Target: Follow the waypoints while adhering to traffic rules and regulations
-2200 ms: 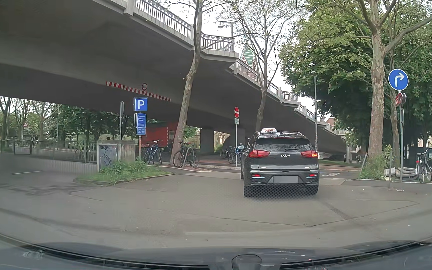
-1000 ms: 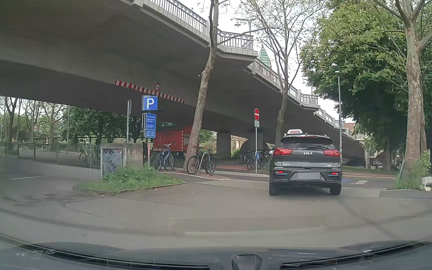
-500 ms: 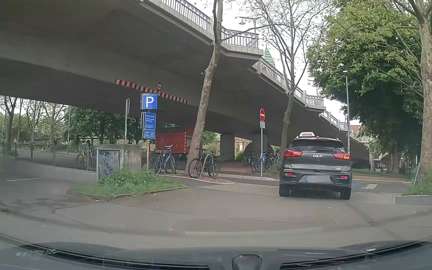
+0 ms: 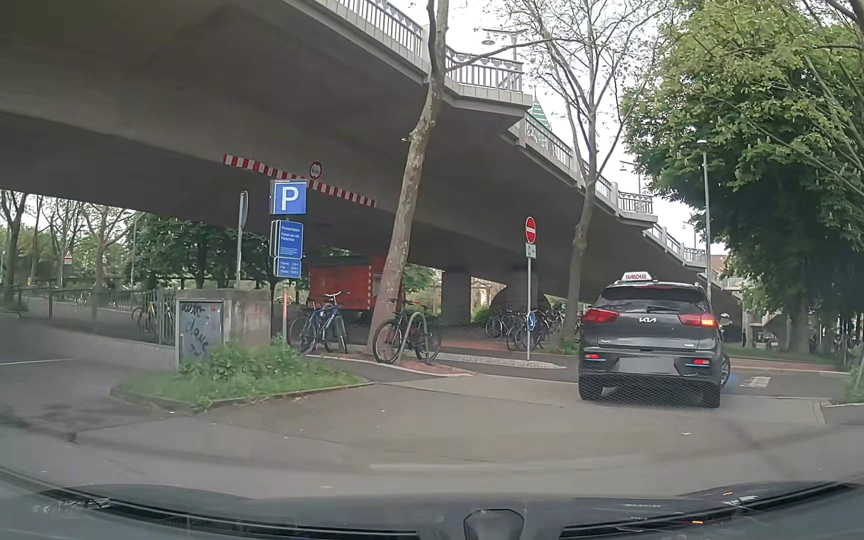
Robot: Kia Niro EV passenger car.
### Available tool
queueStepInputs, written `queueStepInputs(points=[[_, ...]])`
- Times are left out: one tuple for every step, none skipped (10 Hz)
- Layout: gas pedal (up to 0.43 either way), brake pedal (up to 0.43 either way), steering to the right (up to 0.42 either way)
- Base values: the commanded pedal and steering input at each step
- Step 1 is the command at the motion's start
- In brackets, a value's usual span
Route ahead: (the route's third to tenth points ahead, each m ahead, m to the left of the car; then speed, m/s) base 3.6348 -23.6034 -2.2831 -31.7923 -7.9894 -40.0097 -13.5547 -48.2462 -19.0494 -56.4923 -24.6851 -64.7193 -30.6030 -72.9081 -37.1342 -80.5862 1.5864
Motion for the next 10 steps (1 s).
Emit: queueStepInputs(points=[[0.000, 0.000, 0.023], [0.000, 0.000, 0.031], [0.000, 0.000, 0.037], [0.000, 0.000, 0.048], [0.000, 0.000, 0.058], [0.000, 0.000, 0.061], [0.000, 0.000, 0.062], [0.000, 0.000, 0.063], [0.000, 0.000, 0.065], [0.000, 0.000, 0.067]])
